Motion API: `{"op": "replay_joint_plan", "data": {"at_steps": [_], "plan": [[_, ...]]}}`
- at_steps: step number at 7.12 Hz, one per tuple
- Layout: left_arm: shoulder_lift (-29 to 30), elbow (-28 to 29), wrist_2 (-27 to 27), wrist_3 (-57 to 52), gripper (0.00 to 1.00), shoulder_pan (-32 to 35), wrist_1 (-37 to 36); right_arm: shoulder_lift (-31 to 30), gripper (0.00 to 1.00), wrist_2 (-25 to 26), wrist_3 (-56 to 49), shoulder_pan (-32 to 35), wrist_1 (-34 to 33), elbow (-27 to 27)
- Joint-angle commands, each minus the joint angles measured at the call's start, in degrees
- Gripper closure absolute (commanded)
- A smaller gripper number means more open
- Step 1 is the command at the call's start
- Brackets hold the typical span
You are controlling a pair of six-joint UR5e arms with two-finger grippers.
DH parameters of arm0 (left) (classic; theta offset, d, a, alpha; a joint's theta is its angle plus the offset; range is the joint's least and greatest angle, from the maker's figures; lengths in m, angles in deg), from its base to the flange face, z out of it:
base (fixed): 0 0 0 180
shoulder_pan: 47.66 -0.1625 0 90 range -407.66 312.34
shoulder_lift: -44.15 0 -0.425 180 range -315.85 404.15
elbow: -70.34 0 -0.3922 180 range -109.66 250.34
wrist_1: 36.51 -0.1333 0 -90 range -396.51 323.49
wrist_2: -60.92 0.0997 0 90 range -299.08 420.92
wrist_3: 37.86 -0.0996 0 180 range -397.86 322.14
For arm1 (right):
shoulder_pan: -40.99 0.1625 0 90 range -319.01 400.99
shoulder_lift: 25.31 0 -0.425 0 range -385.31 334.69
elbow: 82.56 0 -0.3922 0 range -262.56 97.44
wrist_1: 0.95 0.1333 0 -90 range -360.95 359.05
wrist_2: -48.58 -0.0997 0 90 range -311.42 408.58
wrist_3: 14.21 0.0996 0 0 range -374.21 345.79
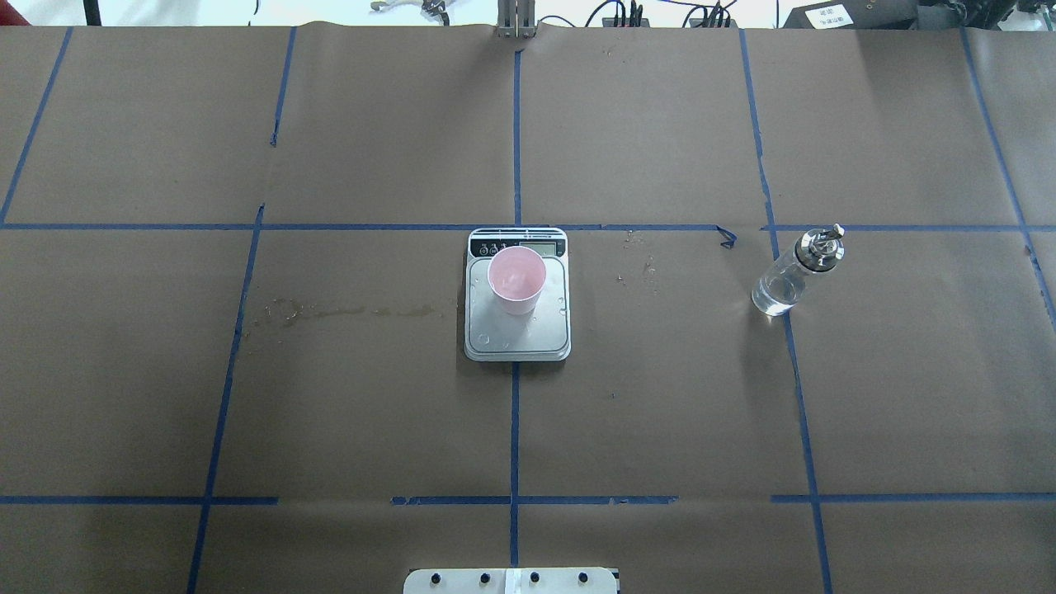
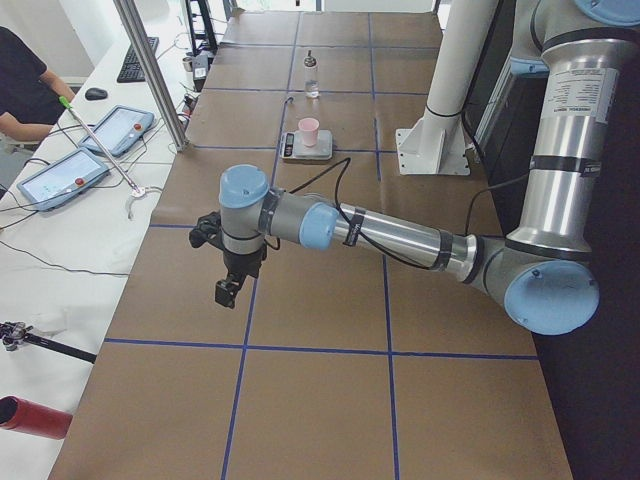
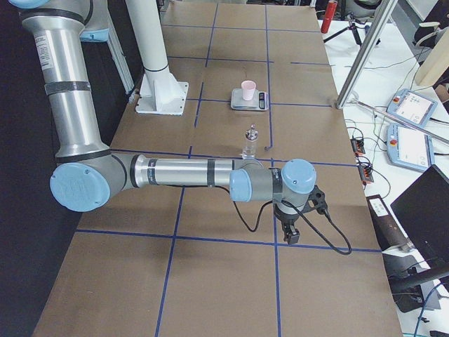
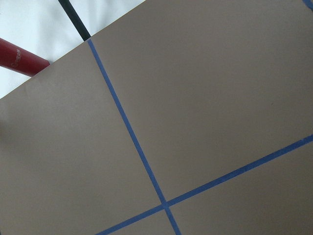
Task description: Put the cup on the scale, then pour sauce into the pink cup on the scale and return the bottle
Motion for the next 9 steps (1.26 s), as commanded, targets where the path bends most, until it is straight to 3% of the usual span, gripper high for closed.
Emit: {"op": "replay_joint_plan", "data": {"at_steps": [1, 3, 6, 9], "plan": [[-4.40, -0.09, -3.14, 0.21, 0.00, 2.90, 0.74, -2.16, 0.00, 1.58, 0.93, -0.16, 1.19, -0.15], [-4.06, 1.40, -2.26, 0.12, 0.00, 2.65, 2.40, -3.05, 0.00, -1.30, 2.76, -0.16, 0.75, 0.11], [-4.31, 2.71, -2.17, 0.48, 0.00, 0.38, 2.06, -3.14, 0.00, -6.68, 13.75, -0.16, 1.18, 0.11], [-4.31, 4.83, -2.52, 0.48, 0.00, -2.28, 2.32, -3.14, 0.00, -6.43, 13.68, -0.08, 1.27, 1.25]]}}
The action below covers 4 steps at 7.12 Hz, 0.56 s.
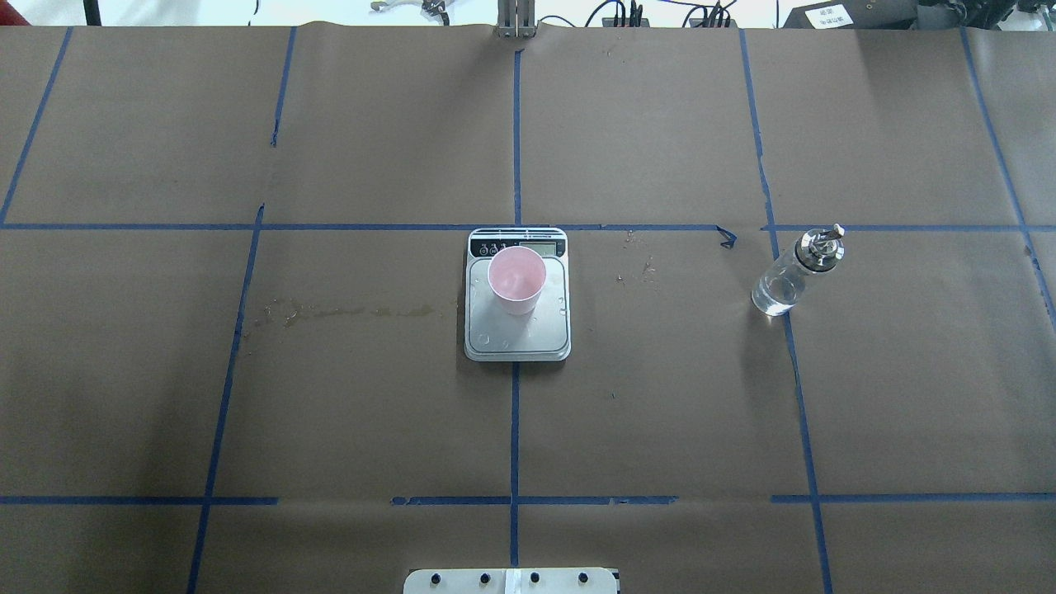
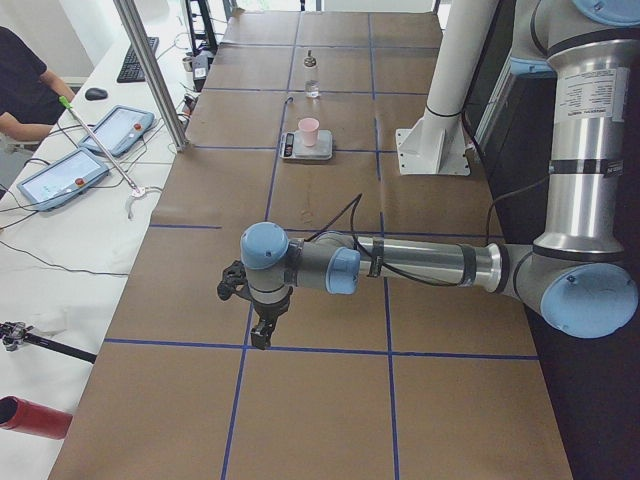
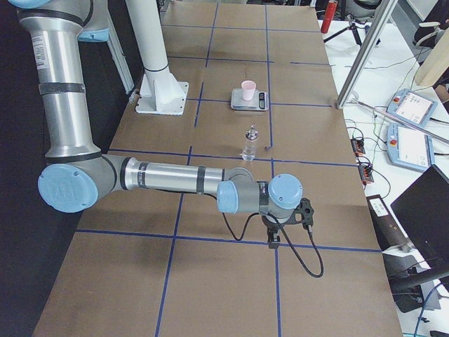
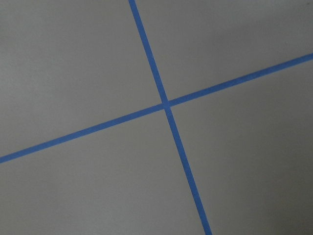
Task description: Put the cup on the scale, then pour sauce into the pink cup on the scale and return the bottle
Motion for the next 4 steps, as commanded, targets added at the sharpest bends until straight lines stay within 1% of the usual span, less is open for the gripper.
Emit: {"op": "replay_joint_plan", "data": {"at_steps": [1, 4], "plan": [[-0.05, 0.72, -0.11, -0.06, 0.00, -0.49, 0.05, -0.01, 0.00, 0.47, 0.08, -0.01, 0.02, 1.25], [0.21, 1.08, 0.07, -0.06, 0.00, -0.49, 0.05, -0.01, 0.00, 0.82, -0.01, -0.01, 0.02, 2.04]]}}
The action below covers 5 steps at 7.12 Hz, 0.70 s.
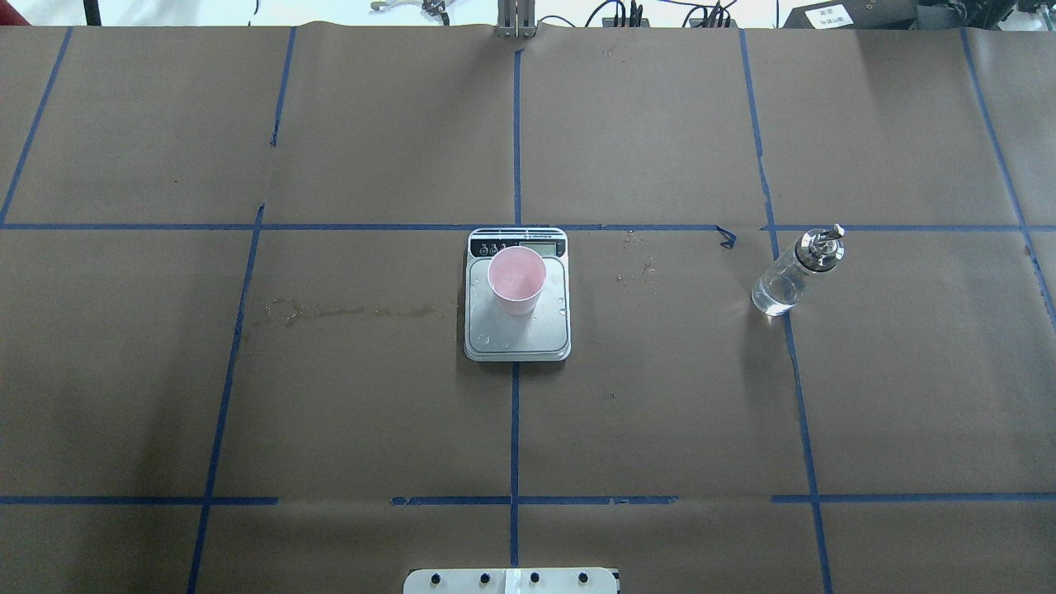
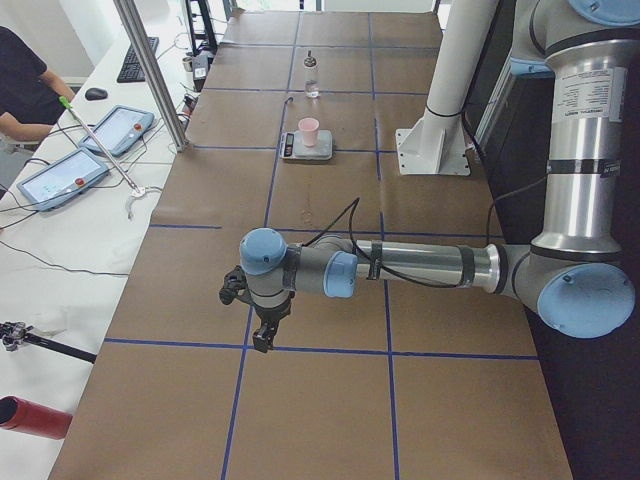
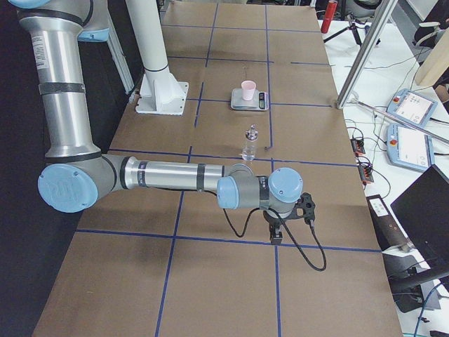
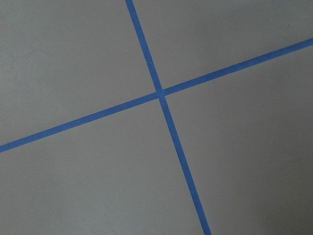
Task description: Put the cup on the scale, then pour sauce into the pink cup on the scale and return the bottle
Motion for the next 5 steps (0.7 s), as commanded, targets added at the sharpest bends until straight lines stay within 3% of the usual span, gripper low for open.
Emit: {"op": "replay_joint_plan", "data": {"at_steps": [1, 2, 3, 5], "plan": [[0.05, 0.01, -0.25, 0.00, 0.00, 0.06, 0.00, 0.00, 0.00, 0.12, -0.01, -0.01, 0.00, 0.29], [0.05, 0.18, -0.34, 3.48, 0.00, 0.06, -0.09, 0.00, 0.00, 0.38, -0.01, -0.01, -0.09, 0.29], [0.32, -0.08, -0.43, 13.69, 0.00, 0.06, 0.35, 0.00, 0.00, 0.90, 0.08, -0.01, -0.09, 0.21], [0.23, -1.21, -0.51, 15.73, 0.00, 0.06, 0.53, -0.09, 0.00, 1.87, 0.08, 0.08, -0.09, 0.21]]}}
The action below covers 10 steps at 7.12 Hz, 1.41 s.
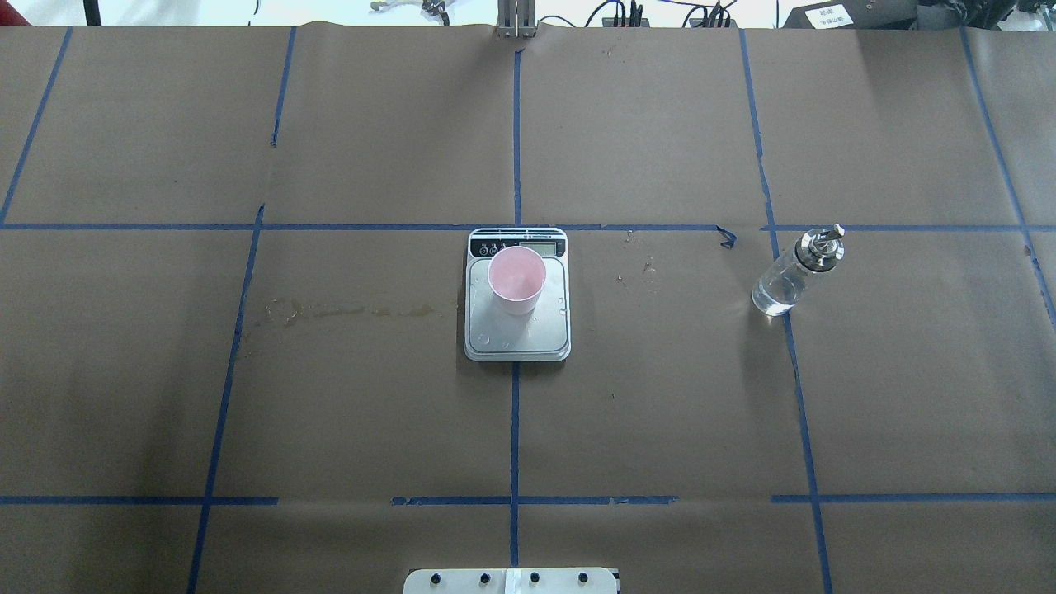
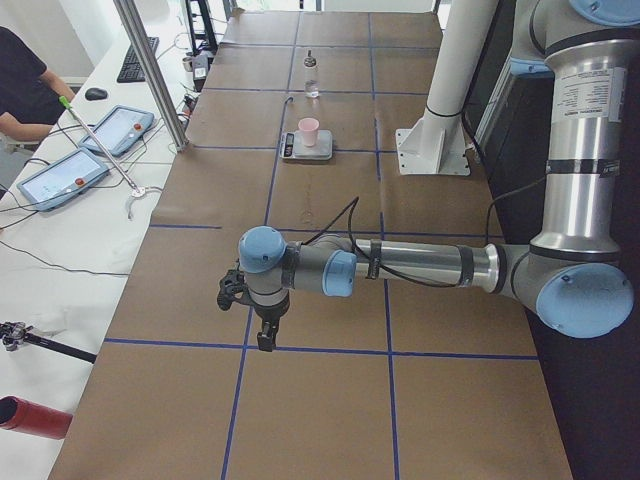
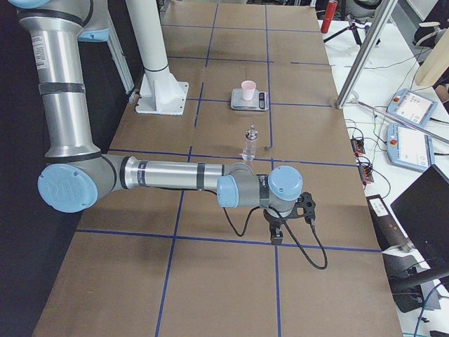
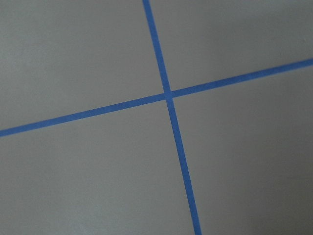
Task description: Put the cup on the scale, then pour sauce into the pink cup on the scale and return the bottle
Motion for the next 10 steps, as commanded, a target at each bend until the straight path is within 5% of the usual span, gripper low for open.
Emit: {"op": "replay_joint_plan", "data": {"at_steps": [1, 10], "plan": [[0.01, -0.58, -0.08, 2.00, 0.00, 0.00, 1.54, -0.03, 0.00, 0.56, 0.01, 0.08, -0.01, -0.02], [0.01, -0.22, -0.17, 2.00, 0.00, 0.00, 3.49, -0.90, 0.00, 0.74, -0.16, 0.07, 0.08, -0.02]]}}
